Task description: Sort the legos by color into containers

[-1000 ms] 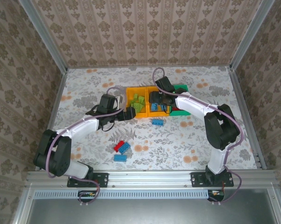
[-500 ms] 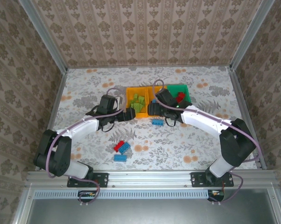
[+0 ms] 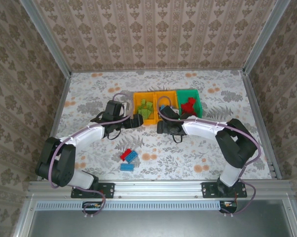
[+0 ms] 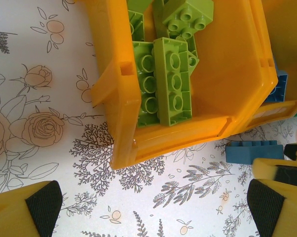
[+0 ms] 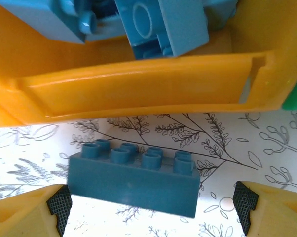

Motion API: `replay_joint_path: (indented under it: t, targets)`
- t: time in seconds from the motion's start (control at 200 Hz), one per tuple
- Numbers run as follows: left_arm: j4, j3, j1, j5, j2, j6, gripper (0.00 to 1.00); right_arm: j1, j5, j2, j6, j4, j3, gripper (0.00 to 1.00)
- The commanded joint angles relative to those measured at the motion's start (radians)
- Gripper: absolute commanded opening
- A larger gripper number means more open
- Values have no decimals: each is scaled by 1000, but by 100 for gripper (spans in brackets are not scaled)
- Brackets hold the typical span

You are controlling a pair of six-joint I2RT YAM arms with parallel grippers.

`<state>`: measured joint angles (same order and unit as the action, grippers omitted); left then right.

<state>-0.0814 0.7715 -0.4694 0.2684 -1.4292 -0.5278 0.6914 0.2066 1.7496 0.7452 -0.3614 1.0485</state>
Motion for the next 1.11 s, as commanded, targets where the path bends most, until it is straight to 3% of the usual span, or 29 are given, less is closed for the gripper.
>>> replay_joint_path:
  t: [0.0,0.425,1.1]
  targets:
    - [-10,-9,6,4,-2,11,100,9,5,45,25,-14,35,88]
    - [-23,-6,6,-4,-2,18,100,10,22,98,0,-39,62,83]
    - [-24,-9,6,-11,-3,17,100,10,68,121,-90,-6,97,85]
